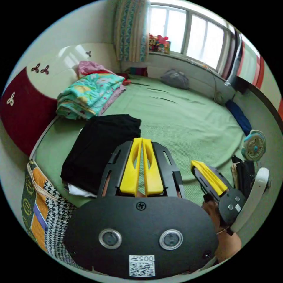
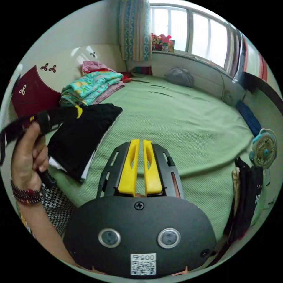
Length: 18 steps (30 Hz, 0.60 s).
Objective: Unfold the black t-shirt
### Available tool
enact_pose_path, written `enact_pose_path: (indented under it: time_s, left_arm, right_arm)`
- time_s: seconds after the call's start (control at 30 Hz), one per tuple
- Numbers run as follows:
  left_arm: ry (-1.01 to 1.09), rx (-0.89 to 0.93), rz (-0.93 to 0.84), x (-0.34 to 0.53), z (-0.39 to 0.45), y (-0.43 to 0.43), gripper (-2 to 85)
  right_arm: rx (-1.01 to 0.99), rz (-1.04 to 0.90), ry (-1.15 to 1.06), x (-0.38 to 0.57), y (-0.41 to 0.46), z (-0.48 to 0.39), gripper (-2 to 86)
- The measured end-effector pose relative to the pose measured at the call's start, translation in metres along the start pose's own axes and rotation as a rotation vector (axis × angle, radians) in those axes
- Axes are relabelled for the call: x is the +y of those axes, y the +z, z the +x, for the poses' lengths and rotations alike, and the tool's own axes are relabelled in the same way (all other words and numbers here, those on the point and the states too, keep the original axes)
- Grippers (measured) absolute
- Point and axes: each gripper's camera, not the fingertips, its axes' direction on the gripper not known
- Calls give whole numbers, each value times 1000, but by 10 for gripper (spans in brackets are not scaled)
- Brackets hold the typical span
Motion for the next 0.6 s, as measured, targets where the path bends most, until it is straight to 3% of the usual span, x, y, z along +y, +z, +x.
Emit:
enact_pose_path:
  time_s: [0.2, 0.47, 0.6]
  left_arm:
    - [-169, 43, -6, -16, -88, 1, -3]
    - [-139, 38, -76, -50, -148, 10, -5]
    - [-149, 16, 12, -65, -172, 0, -6]
  right_arm:
    - [-57, -3, -53, -42, 82, -48, 71]
    - [-214, -55, -42, -79, 166, -83, 77]
    - [-223, -83, -34, -97, 196, -95, 78]
